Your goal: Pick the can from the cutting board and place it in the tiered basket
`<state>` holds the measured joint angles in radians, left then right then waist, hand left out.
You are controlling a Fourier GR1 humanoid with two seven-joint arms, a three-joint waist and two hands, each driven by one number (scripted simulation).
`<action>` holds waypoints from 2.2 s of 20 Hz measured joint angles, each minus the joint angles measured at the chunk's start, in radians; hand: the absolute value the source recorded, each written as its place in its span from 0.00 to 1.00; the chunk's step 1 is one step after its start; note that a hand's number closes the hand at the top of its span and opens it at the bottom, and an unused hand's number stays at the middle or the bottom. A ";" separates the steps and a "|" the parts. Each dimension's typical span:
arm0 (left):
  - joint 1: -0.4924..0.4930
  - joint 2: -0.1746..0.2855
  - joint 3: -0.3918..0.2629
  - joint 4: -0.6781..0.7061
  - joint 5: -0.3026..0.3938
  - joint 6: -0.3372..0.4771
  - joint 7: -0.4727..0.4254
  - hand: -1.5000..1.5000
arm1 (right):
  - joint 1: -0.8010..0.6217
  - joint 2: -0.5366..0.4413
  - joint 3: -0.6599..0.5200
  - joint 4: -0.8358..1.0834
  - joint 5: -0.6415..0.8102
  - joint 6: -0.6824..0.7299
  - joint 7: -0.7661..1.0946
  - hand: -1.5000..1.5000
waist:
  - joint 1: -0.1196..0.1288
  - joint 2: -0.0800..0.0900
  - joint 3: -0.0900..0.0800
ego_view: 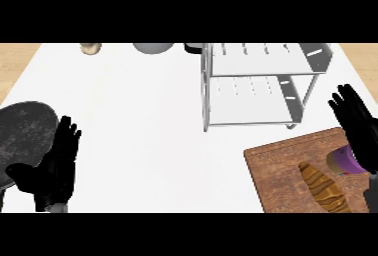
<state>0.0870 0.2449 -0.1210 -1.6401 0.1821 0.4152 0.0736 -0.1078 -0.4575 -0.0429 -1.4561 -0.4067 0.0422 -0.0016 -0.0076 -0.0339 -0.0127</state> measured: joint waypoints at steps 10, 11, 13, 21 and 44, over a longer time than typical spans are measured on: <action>-0.068 0.041 -0.055 0.018 0.060 -0.165 0.063 0.50 | 0.160 0.024 -0.342 -0.060 0.061 -0.288 -0.295 0.00 | -0.116 0.023 0.013; -0.079 0.040 -0.067 0.017 0.064 -0.177 0.075 0.50 | 0.182 0.058 -0.371 -0.057 0.062 -0.323 -0.344 0.00 | -0.108 0.024 0.014; -0.119 0.038 -0.078 0.043 0.077 -0.211 0.091 0.50 | 0.244 0.116 -0.398 -0.073 0.086 -0.358 -0.449 0.00 | -0.087 0.028 0.014; -0.217 0.037 -0.082 0.107 0.105 -0.294 0.120 0.50 | 0.545 0.193 -0.311 -0.280 0.353 -0.486 -0.483 0.00 | -0.031 0.035 0.010; -0.307 -0.001 -0.108 0.177 0.087 -0.343 0.125 0.50 | 0.604 0.192 -0.022 -0.775 1.356 -0.318 0.847 0.00 | 0.057 0.053 0.007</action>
<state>-0.2201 0.2443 -0.2289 -1.4633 0.2693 0.0723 0.1986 0.4961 -0.2652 -0.0644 -2.2316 0.9498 -0.2755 0.8458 0.0495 0.0187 -0.0059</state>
